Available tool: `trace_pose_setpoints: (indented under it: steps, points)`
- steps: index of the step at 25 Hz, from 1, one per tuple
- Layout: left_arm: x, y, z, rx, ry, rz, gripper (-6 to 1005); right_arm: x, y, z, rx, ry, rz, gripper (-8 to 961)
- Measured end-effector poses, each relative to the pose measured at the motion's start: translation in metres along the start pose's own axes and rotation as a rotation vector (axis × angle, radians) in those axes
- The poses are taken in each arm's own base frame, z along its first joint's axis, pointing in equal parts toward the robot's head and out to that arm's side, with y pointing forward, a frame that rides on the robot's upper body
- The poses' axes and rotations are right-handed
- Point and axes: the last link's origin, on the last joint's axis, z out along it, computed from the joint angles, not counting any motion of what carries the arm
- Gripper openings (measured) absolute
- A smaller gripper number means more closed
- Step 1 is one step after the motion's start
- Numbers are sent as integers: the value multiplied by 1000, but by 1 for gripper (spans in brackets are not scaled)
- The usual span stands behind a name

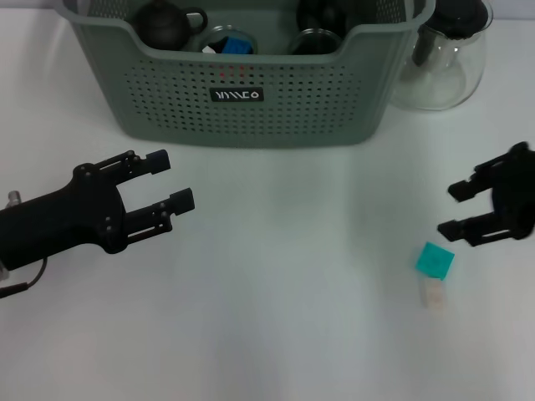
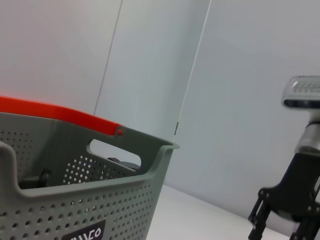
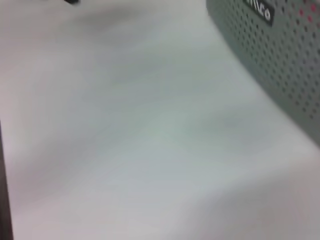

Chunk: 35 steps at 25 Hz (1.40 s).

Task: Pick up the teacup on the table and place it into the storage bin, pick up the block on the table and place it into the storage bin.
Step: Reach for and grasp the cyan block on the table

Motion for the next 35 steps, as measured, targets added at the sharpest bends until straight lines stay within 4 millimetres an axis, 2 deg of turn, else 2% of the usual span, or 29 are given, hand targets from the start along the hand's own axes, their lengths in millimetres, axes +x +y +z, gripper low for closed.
trace_pose_setpoints:
  steps: [6, 10, 17, 25, 35]
  points:
    - [-1, 0, -2, 9, 2, -3, 726, -10, -2, 35, -13, 141, -6, 606]
    - [-1, 0, -2, 11, 0, -3, 726, -15, 1, 47, -5, 196, -20, 606]
    - [-2, 0, -2, 10, -1, -4, 726, -16, 1, 59, 54, 274, -14, 606]
    - [-2, 1, -2, 10, -1, -5, 726, -14, 5, 71, 52, 300, -16, 606]
    - [-2, 1, -2, 11, 2, -5, 727, -9, 1, 78, 65, 300, 1, 607]
